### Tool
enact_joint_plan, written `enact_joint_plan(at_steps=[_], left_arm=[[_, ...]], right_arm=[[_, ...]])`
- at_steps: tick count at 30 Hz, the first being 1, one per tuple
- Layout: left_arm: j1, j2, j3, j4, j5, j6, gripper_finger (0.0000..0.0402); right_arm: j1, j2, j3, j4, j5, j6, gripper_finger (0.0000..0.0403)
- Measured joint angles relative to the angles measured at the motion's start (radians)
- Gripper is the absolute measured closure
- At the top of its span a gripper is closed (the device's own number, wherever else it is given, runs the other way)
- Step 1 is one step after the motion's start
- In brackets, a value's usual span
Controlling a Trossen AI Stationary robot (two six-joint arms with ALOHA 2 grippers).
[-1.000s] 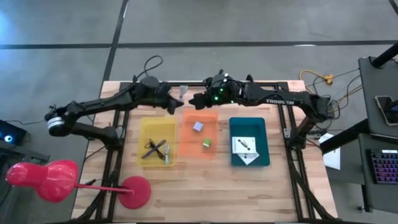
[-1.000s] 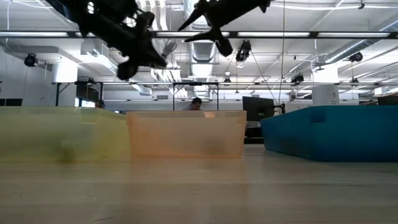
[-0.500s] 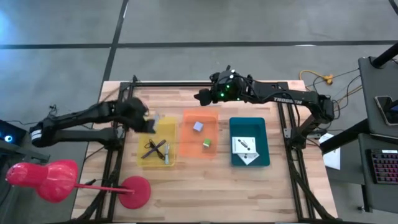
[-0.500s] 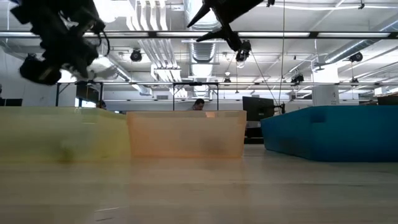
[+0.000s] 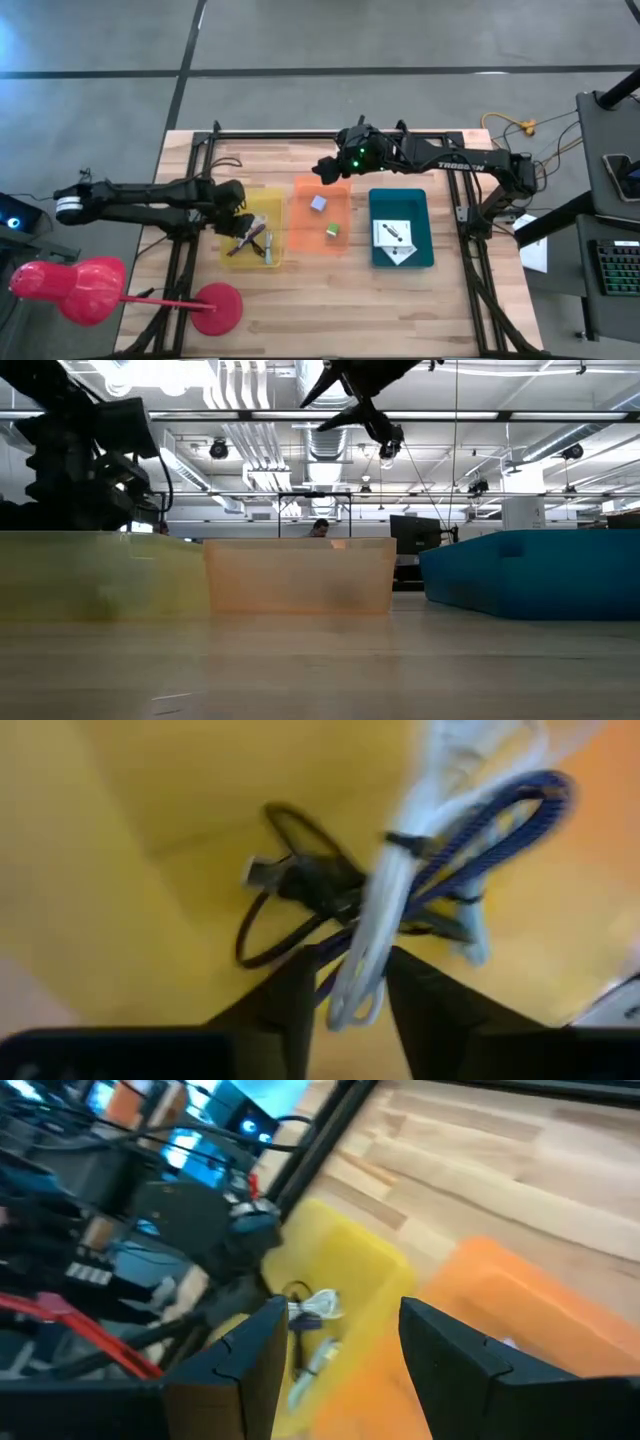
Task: Pick and place items into bin
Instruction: Put the white charger cable into the yellow bin, then return to Home Position
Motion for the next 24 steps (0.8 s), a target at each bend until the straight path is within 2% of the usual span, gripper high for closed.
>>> enact_joint_plan(at_steps=[3, 6, 9, 11, 14, 17, 21, 24], left_arm=[[-0.002, 0.013, 0.032, -0.005, 0.032, 0.056, 0.0261], [-0.011, -0.015, 0.116, 0.009, 0.039, 0.176, 0.0232], [-0.015, -0.055, 0.218, 0.018, 0.037, 0.313, 0.0222], [-0.015, -0.072, 0.271, 0.024, 0.015, 0.391, 0.022], [-0.006, -0.085, 0.341, 0.048, -0.008, 0.412, 0.0219], [-0.005, -0.102, 0.385, 0.147, -0.012, 0.46, 0.0219], [-0.006, -0.119, 0.378, 0.316, -0.008, 0.507, 0.0219], [-0.006, -0.145, 0.355, 0.338, -0.031, 0.494, 0.0219]], right_arm=[[0.005, 0.0, -0.003, -0.033, 0.001, -0.037, 0.0225], [0.017, 0.001, -0.005, -0.022, 0.0, -0.118, 0.0227], [0.022, 0.0, -0.005, -0.019, -0.004, -0.195, 0.0227], [0.02, -0.001, -0.004, -0.024, -0.007, -0.183, 0.0227], [0.007, -0.007, 0.019, -0.065, -0.116, -0.123, 0.0229], [-0.002, -0.013, 0.044, -0.044, -0.138, -0.191, 0.0229], [-0.023, -0.022, 0.045, -0.06, -0.22, -0.295, 0.023], [-0.041, -0.058, 0.038, -0.111, -0.335, -0.341, 0.0232]])
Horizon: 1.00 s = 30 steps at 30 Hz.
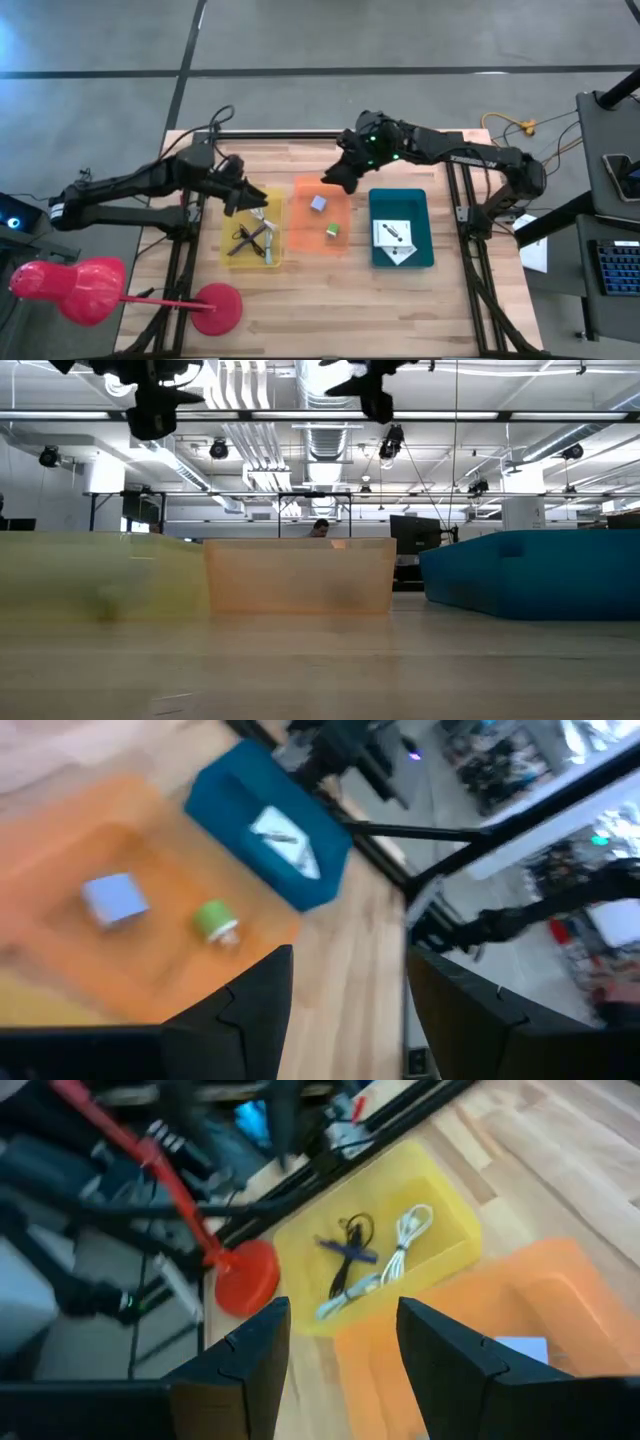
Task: Pick and place items into bin
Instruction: Return to Home Position
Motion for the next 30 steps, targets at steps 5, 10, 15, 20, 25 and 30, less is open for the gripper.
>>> enact_joint_plan(at_steps=[5, 10, 15, 20, 25, 30], left_arm=[[-0.014, -0.072, -0.046, 0.2, -0.026, 0.036, 0.0219], [-0.045, -0.175, -0.175, 0.556, -0.04, 0.06, 0.0219], [-0.116, -0.181, -0.412, 0.899, -0.035, 0.072, 0.0219], [-0.116, -0.172, -0.502, 0.886, -0.024, 0.098, 0.0219], [-0.115, -0.291, -0.569, 0.768, -0.005, 0.109, 0.0219], [-0.111, -0.503, -0.653, 0.638, 0.009, 0.022, 0.0219]], right_arm=[[-0.001, -0.127, -0.061, -0.003, -0.02, -0.11, 0.0229], [0.028, -0.398, -0.281, 0.196, -0.027, -0.149, 0.0233], [0.071, -0.571, -0.654, 0.614, -0.039, -0.037, 0.0232], [0.037, -0.692, -0.829, 0.666, -0.035, -0.027, 0.023], [-0.013, -0.81, -0.943, 0.633, -0.034, -0.028, 0.0232], [-0.072, -0.926, -1.066, 0.586, -0.029, -0.024, 0.023]])
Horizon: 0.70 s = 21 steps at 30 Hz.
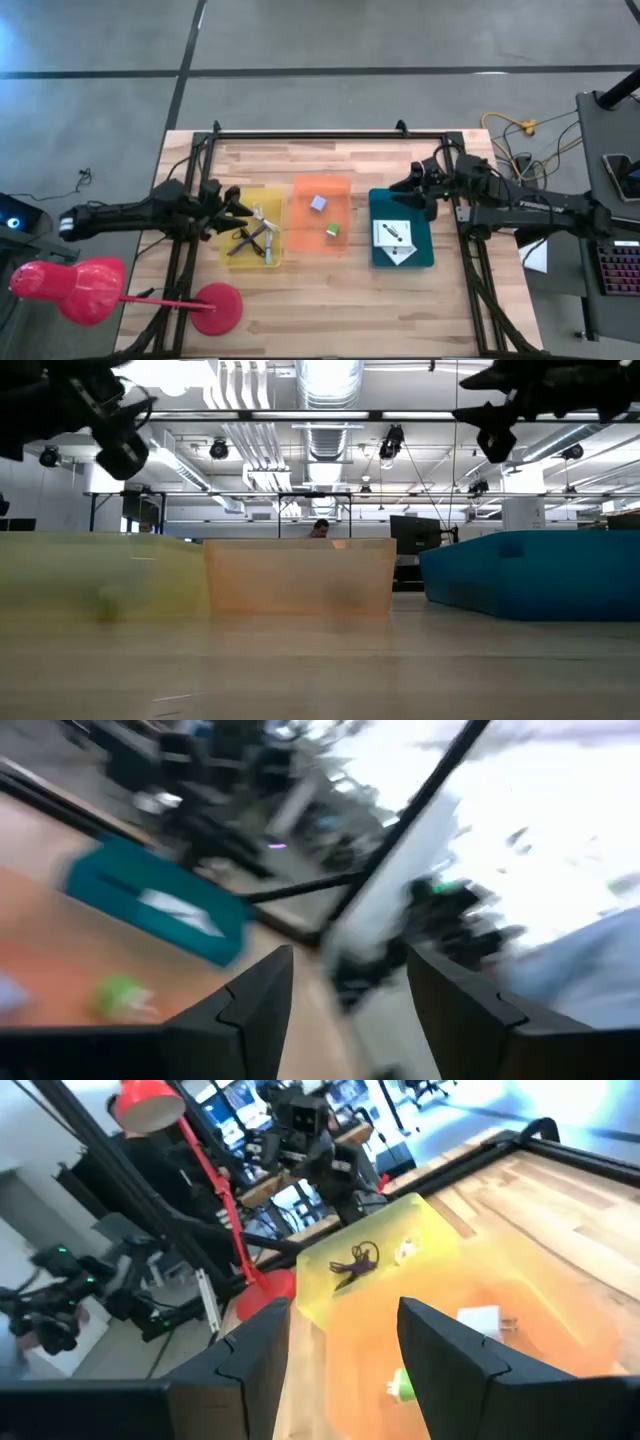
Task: Pick and place items into bin
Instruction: Return to Home Position
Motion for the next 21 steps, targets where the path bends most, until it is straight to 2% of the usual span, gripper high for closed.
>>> enact_joint_plan(at_steps=[4, 7, 9, 12, 14, 21], left_arm=[[-0.001, -0.139, -0.079, 0.012, 0.032, -0.265, 0.0219], [-0.001, -0.22, -0.128, -0.017, 0.032, -0.363, 0.0219], [-0.001, -0.21, -0.126, -0.055, 0.031, -0.363, 0.0219], [-0.01, -0.181, -0.127, -0.024, 0.027, -0.362, 0.0219], [-0.036, -0.166, -0.127, -0.035, 0.023, -0.362, 0.0219], [-0.122, -0.162, -0.128, -0.028, 0.026, -0.362, 0.0219]], right_arm=[[-0.003, -0.065, -0.066, -0.006, -0.002, 0.0, 0.023], [-0.003, -0.079, -0.108, -0.007, -0.002, 0.0, 0.0233], [-0.003, -0.082, -0.128, -0.003, -0.002, 0.0, 0.0235], [0.031, -0.083, -0.161, -0.015, 0.021, 0.0, 0.0236], [0.072, -0.124, -0.184, -0.015, 0.05, -0.001, 0.0236], [0.16, -0.194, -0.246, -0.002, 0.054, 0.0, 0.0236]])
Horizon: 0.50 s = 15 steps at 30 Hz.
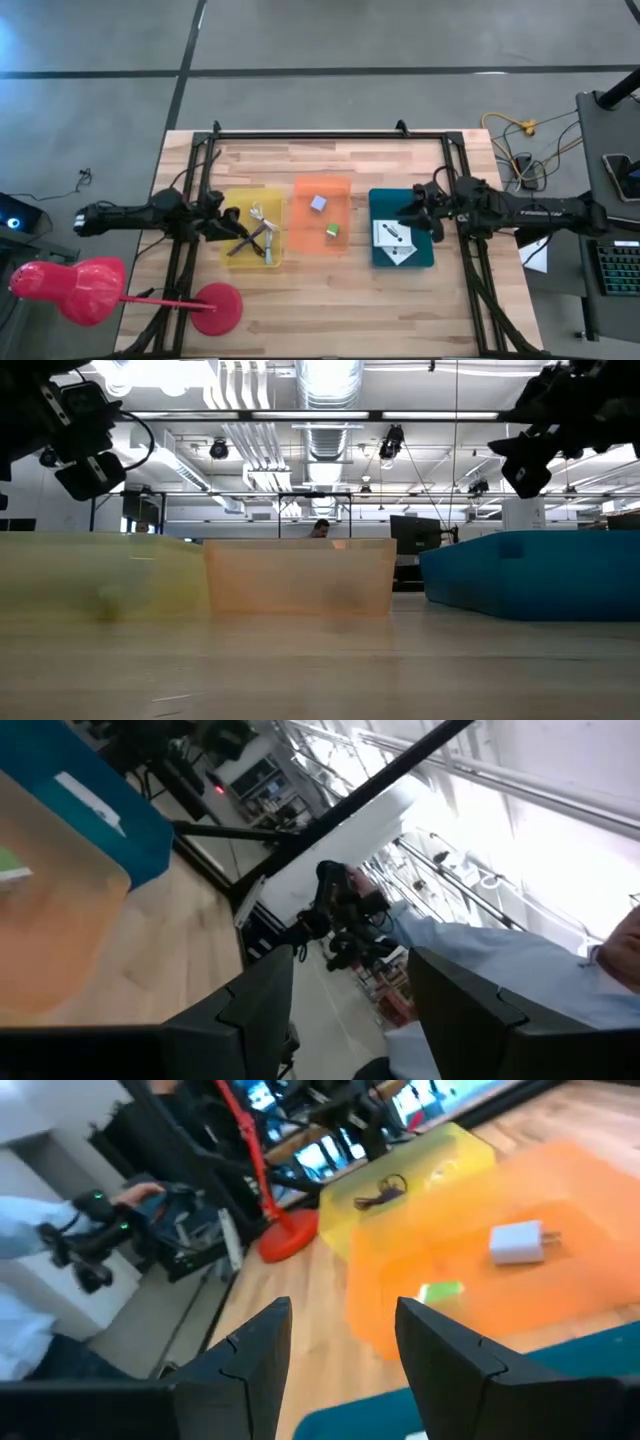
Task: Pick and place items into bin
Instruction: Return to Home Position
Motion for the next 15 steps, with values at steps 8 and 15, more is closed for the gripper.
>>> enact_joint_plan(at_steps=[8, 15], left_arm=[[-0.001, -0.038, 0.0, 0.002, -0.003, 0.0, 0.0219], [-0.001, -0.04, 0.0, 0.008, -0.003, 0.001, 0.0219]], right_arm=[[0.037, -0.317, -0.12, -0.003, -0.005, 0.0, 0.0236], [0.042, -0.457, -0.183, -0.004, -0.003, 0.0, 0.0236]])
